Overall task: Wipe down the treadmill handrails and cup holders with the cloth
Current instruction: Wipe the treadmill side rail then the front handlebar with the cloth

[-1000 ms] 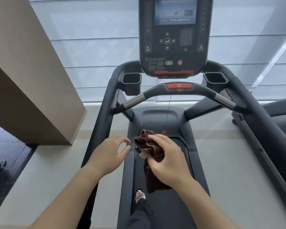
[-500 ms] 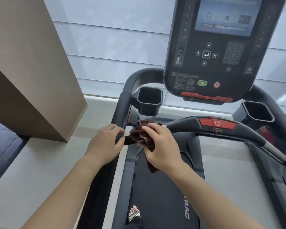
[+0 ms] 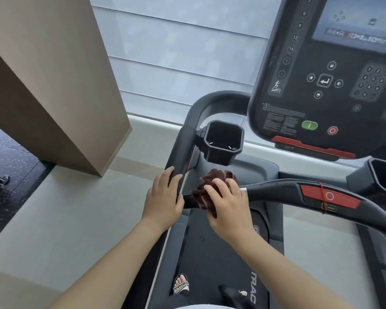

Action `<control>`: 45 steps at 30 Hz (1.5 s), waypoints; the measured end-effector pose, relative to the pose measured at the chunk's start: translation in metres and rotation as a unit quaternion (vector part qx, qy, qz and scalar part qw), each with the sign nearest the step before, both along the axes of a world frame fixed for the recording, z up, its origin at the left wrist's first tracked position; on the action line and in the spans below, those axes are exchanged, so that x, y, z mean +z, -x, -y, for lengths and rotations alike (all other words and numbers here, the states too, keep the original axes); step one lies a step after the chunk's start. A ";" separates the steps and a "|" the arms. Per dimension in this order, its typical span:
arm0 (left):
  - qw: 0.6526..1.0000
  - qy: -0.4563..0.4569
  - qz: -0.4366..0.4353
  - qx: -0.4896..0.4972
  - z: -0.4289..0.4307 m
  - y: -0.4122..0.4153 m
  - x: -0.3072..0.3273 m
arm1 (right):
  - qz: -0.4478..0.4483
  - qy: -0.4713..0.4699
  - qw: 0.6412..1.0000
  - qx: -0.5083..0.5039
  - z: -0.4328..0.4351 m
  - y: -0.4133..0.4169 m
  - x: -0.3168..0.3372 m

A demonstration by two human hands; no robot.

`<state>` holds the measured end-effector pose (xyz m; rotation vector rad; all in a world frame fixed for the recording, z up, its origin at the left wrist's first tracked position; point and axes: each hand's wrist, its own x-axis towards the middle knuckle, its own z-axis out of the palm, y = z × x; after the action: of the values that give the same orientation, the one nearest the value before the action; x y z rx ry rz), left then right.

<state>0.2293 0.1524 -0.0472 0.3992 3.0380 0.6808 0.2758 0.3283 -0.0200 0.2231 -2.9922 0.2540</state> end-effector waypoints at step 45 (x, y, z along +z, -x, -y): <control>0.963 -0.107 0.044 -0.245 -0.180 0.010 0.037 | -0.129 0.167 0.946 -0.244 -0.162 -0.005 0.041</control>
<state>0.2190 0.3321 -0.0106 1.0446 2.6194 0.9468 0.2810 0.4904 0.0212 -0.4764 -2.5800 0.6079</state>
